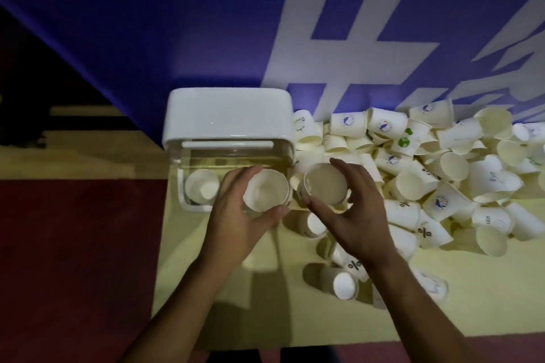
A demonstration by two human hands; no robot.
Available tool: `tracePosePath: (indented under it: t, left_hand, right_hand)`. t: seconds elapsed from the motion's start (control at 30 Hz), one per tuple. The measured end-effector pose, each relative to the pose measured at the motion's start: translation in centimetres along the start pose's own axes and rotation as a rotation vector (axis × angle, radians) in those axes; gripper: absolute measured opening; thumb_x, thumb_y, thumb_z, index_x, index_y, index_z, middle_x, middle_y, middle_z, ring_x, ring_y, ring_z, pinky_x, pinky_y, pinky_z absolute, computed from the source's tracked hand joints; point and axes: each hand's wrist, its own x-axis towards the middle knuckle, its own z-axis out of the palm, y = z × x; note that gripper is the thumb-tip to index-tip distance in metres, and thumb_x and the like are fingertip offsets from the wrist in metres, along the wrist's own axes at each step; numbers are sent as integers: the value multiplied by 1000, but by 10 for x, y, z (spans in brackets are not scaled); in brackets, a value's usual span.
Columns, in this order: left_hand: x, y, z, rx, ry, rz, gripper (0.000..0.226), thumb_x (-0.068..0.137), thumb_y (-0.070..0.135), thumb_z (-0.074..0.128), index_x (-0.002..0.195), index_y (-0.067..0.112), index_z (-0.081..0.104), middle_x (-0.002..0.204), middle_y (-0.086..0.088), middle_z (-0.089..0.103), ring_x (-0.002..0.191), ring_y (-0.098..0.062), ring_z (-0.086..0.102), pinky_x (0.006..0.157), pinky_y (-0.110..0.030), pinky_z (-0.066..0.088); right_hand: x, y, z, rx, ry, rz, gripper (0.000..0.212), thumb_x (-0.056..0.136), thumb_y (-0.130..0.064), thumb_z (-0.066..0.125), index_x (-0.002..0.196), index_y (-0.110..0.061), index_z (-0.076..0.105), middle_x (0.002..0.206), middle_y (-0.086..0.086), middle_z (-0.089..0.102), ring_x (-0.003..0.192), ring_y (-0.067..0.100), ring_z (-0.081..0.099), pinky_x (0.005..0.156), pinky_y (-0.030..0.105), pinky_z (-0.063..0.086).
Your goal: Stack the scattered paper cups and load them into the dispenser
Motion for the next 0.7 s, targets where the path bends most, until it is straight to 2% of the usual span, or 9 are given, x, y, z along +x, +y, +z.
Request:
tracePosePath:
  t: [0.1,0.23,0.4,0.57,0.63,0.7]
  left_hand:
    - [-3,-22,-35,-15,27,-7,76,72,52,83,139,29,55,135,17,52,125,7,47,88,-2,39]
    - [-2,-47,-68,-29,94,-38,76,74,40,89,140,25,56,135,14,56,123,4,51,89,-4,39]
    - [4,-65,-91,-6,160,-30,67,75,26,91,134,20,60,133,11,60,126,-3,54,99,-13,41]
    - [14,-77,-86,62,145,-47,68,73,24,92,134,18,62,132,12,59,117,14,48,95,-1,33]
    - [18,-85,-82,93,111,-79,71,73,25,92,136,20,60,131,13,57,113,11,48,91,2,31]
    - [23,-96,-76,140,65,-119,75,74,30,91,140,22,57,136,11,58,118,1,51,90,1,34]
  right_hand:
    - [-3,-26,34,35,-23,-5,75,77,-55,83,138,-18,58,126,-9,60,114,10,57,86,31,53]
    - [-4,-52,71,70,-38,13,72,75,-52,87,133,-21,58,123,-13,61,110,11,60,84,27,49]
    - [-2,-66,93,71,-64,4,68,73,-53,84,128,-20,59,119,-15,63,105,8,61,78,18,45]
    - [0,-70,97,52,-80,23,69,72,-57,81,128,-22,59,120,-16,64,104,7,60,78,14,41]
    - [0,-71,98,43,-83,28,70,72,-58,81,128,-24,59,121,-16,63,103,6,59,78,13,41]
    - [0,-70,99,41,-86,32,70,72,-58,82,129,-24,59,121,-17,63,103,5,59,78,13,41]
